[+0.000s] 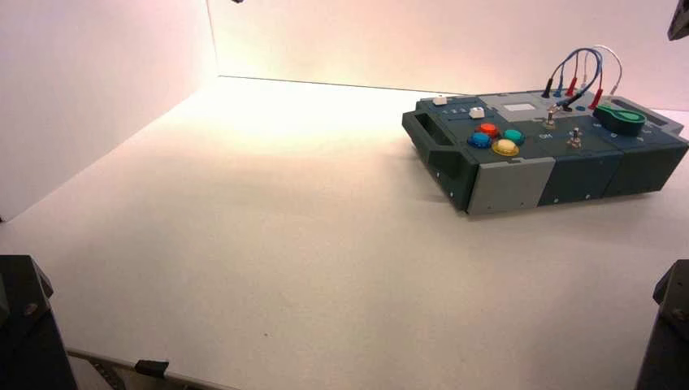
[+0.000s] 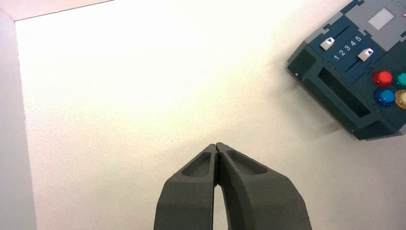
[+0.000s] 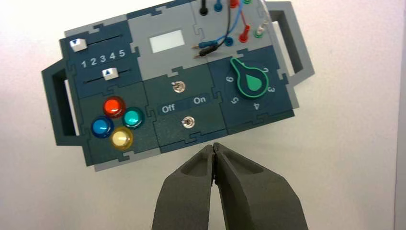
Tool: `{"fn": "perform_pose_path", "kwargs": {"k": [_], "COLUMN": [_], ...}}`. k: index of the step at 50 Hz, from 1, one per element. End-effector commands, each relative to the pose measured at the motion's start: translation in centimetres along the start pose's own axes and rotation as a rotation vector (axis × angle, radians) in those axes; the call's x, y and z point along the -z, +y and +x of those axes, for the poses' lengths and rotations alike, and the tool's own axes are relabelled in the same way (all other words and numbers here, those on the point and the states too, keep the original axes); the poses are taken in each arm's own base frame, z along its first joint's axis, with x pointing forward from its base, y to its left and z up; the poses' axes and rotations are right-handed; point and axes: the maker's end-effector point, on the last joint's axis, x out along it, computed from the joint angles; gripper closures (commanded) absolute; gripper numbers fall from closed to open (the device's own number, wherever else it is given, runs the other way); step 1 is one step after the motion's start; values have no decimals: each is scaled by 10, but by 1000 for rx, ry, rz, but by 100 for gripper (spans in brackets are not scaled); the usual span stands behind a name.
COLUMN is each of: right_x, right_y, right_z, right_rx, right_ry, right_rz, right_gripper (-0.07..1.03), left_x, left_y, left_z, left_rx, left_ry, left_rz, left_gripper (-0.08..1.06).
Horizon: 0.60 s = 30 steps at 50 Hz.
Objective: Turn the knob to position 4.
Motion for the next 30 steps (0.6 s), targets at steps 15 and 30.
{"fn": "perform_pose_path", "kwargs": {"k": [15,30], "right_x": [-5,-4], "right_y": [-10,-10], "right_z": [-5,-5], "right_rx": [20,21], "right_ry": [-22,-18], "right_rz": [37,37], "right_gripper": [98,98], "left_x": [-12,-12], "left_y": [3,3], "left_z": [-4,-4], "left_rx": [-6,-6], "left_ry": [-29,-31], "left_rz": [1,2], "left_gripper": [101,101]}}
